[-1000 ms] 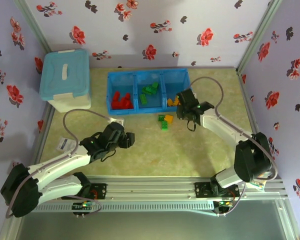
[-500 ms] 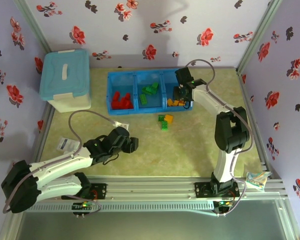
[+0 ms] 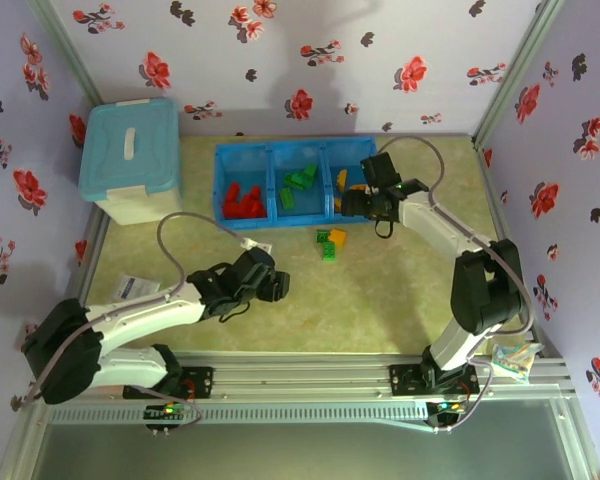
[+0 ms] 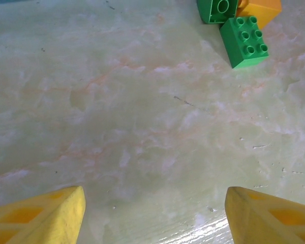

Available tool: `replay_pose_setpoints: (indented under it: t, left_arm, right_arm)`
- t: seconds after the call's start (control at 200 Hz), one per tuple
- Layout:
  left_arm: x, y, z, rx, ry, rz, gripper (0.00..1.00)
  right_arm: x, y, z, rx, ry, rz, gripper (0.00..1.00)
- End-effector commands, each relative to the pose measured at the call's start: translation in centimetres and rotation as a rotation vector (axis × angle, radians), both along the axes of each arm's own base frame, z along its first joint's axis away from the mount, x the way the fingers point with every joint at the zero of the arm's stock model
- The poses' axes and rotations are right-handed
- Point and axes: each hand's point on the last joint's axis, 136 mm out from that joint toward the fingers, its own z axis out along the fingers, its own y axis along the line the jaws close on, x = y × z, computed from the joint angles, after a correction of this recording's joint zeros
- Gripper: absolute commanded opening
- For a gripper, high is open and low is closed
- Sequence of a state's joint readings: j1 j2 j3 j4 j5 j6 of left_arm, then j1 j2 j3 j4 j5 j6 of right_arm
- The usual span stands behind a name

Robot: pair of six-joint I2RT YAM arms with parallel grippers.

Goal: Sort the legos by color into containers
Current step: Pick up the lego from the center of the table.

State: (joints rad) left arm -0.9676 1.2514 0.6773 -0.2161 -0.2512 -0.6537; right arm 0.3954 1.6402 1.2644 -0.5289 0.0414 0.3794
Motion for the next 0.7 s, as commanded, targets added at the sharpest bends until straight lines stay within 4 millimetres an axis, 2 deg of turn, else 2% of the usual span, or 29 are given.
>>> replay_pose_setpoints:
  t: [0.0,0.3,0.515,0.695]
  left_arm:
    - [1.3,-3.9,1.2,-0.036,-0.016,-0.046,0.76]
    - [4.2,-10.5,-0.1,0.056,0.04,-0.092,0.77]
    - [6.6,-13.4,-2.5,0.164,0.087,-0.088,0.76]
    - [8.2,-14.0,-4.2,0.24,0.105,-0.063,0.74]
  right_arm:
    - [-1.9,-1.0,0.5,0.034,-0.066,-0.049,0.82]
    - [-6.4,-4.7,0.0,0.009,-0.112,-0.126,0.9]
    - [-9.1,-7.2,-0.2,-0.009,-0.136,-0.186,0.92]
    - [-11.2,-9.1,-0.3,-0.017,-0.159,-0.232,0.93]
